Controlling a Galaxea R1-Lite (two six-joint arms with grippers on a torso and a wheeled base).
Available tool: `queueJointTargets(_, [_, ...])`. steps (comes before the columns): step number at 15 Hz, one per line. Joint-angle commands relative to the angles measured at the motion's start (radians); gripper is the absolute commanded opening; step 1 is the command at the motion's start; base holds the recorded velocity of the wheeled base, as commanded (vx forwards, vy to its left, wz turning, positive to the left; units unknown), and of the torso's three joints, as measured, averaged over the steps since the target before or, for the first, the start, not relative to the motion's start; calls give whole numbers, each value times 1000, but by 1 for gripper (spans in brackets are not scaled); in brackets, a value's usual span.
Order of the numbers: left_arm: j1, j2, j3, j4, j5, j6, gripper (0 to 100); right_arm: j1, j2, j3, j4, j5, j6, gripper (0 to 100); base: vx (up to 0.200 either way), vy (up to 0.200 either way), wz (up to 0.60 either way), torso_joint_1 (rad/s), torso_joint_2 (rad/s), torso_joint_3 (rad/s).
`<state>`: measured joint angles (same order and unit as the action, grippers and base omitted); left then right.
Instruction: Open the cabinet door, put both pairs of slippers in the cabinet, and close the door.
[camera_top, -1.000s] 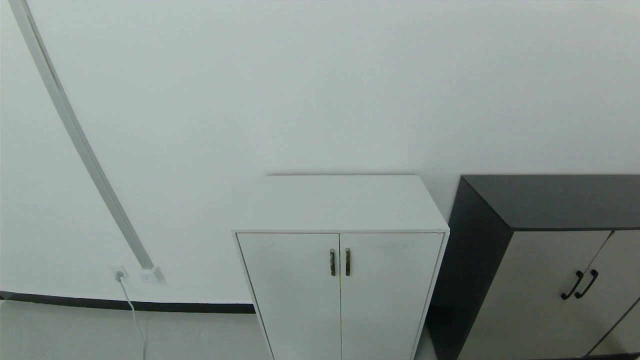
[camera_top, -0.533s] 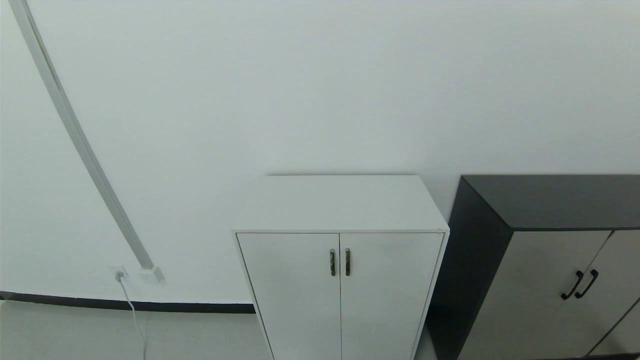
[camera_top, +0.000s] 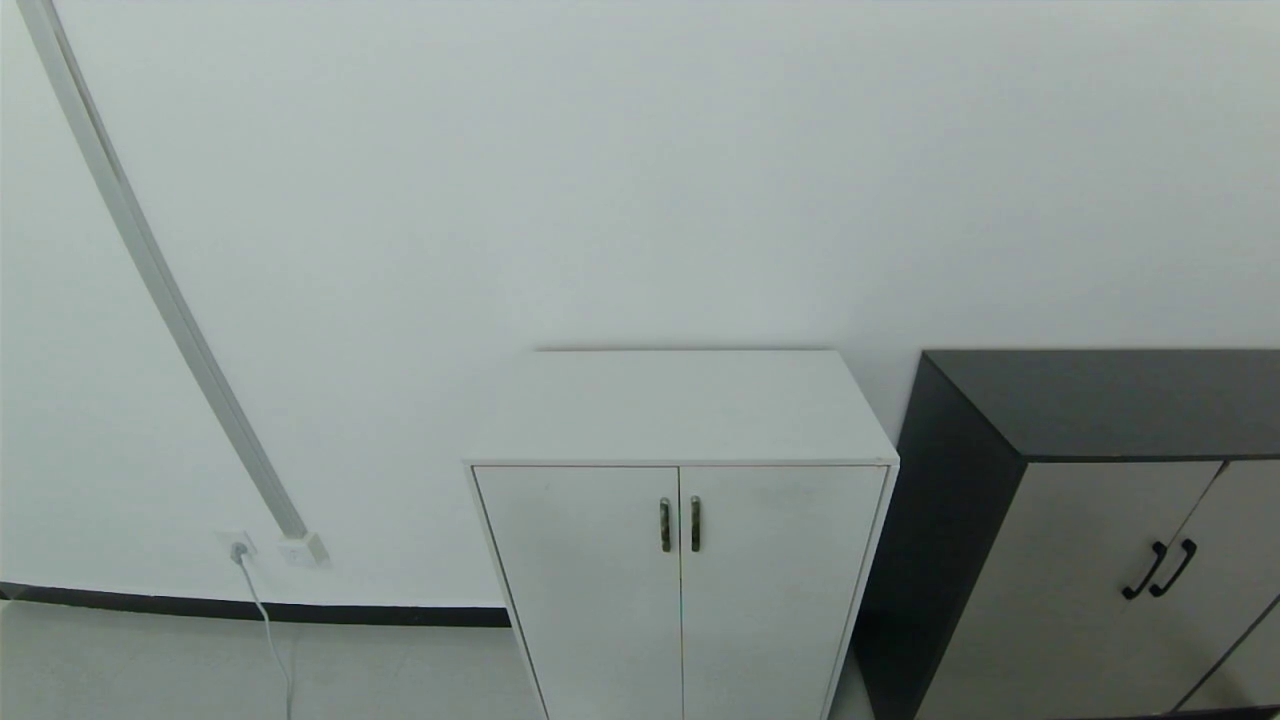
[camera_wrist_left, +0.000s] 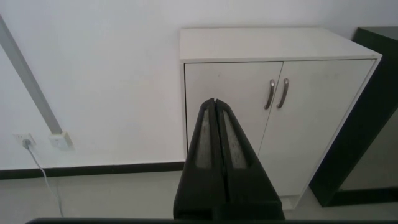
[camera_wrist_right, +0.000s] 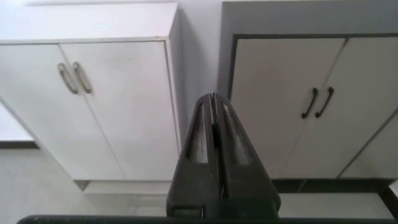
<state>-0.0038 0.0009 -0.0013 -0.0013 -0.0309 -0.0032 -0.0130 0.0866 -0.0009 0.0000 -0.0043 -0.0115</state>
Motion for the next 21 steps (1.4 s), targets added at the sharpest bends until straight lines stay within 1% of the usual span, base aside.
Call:
queueJointTargets(1, [1,1,0,0,0,-1,0,-27,-21,1,0,1,5,0,0,0,0,0,0,0])
queueJointTargets(2, [-1,1,0,0,0,-1,0,-18,-33,1,0,9,10,0,0,0,0,0,0,0])
queueJointTargets(3, [1,1,0,0,0,-1,0,22,-71,1,0,20,15,0,0,0,0,0,0,0])
queueJointTargets(6, [-1,1,0,0,0,-1,0,15,-87,-1,2,20,8,0,0,0,0,0,0,0])
queueJointTargets(10, [1,1,0,0,0,-1,0,13,-87,1,-2,-13,25,0,0,0,0,0,0,0])
queueJointTargets(11, [1,1,0,0,0,-1,0,13,-85,1,-3,-25,56,0,0,0,0,0,0,0])
queueJointTargets(13, [-1,1,0,0,0,-3,0,13,-87,1,-9,-85,96,0,0,0,0,0,0,0])
queueJointTargets(15, [1,1,0,0,0,-9,0,13,-87,1,-11,-88,102,0,0,0,0,0,0,0])
queueJointTargets(17, [-1,1,0,0,-3,-3,0,13,-87,1,-9,-86,94,0,0,0,0,0,0,0])
queueJointTargets(21, [-1,1,0,0,-3,-3,0,13,-87,1,-8,-82,84,0,0,0,0,0,0,0])
